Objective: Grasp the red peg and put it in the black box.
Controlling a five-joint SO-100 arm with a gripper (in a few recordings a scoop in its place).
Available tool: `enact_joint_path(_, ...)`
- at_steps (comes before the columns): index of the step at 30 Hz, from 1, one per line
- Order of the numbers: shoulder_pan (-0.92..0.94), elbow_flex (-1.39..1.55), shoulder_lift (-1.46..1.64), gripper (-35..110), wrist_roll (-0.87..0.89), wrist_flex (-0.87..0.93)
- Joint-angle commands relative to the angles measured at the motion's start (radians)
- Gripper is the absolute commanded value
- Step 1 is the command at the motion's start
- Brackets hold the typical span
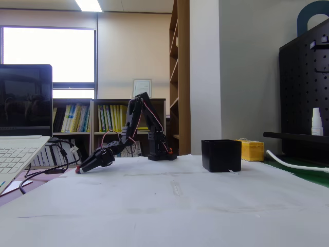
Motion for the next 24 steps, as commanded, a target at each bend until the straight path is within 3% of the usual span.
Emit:
enact_joint_path(1, -0.02, 0.089, -0.163, -1, -0.018, 0.242)
enact_joint_path(9, -0.061, 0.431, -0.345, -1, -0.035, 1.08)
enact_joint_path(16, -0.126, 0.684, -0.399, -1, 0.009, 1.536)
enact_joint_path(24, -0.236, 1.16, -0.324, -1, 0.175, 2.075)
